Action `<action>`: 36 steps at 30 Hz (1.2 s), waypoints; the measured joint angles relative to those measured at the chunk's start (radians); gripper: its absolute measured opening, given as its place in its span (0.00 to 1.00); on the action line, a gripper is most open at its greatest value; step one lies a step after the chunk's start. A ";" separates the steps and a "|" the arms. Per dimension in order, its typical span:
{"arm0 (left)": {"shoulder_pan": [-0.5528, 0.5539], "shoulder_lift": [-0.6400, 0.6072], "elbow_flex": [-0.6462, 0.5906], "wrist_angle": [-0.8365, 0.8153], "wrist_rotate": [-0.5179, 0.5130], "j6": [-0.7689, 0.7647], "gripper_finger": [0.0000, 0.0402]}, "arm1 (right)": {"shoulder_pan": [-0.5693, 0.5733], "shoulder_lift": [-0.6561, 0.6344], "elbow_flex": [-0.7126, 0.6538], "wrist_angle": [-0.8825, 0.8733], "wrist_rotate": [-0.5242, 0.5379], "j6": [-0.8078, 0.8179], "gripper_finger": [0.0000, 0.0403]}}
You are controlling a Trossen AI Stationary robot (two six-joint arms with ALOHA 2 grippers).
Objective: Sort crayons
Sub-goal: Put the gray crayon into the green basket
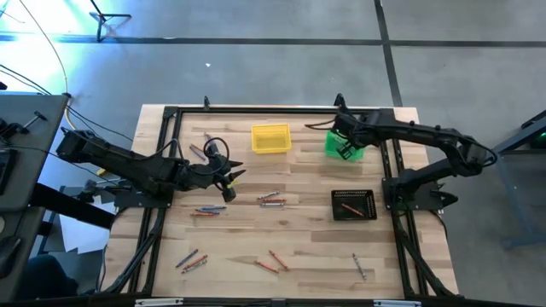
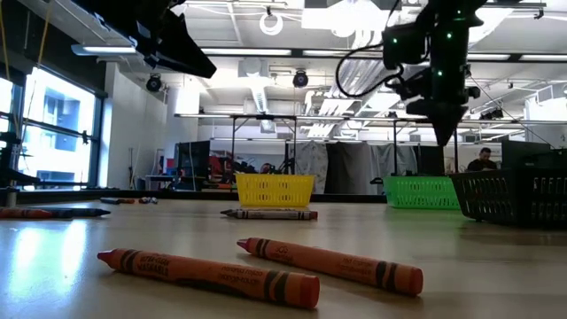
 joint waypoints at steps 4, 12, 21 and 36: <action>0.000 0.000 0.000 0.000 0.000 0.000 0.25 | 0.004 -0.017 -0.010 -0.011 -0.047 0.003 0.00; 0.000 0.000 0.000 -0.006 0.000 0.007 0.25 | 0.177 -0.159 -0.010 -0.045 -0.237 0.205 0.00; 0.000 0.000 0.000 -0.008 0.000 0.010 0.25 | 0.730 -0.181 -0.025 -0.017 -0.321 0.767 0.00; 0.000 0.000 0.000 -0.011 0.000 -0.027 0.25 | 1.231 0.078 -0.025 0.249 -0.502 1.251 0.00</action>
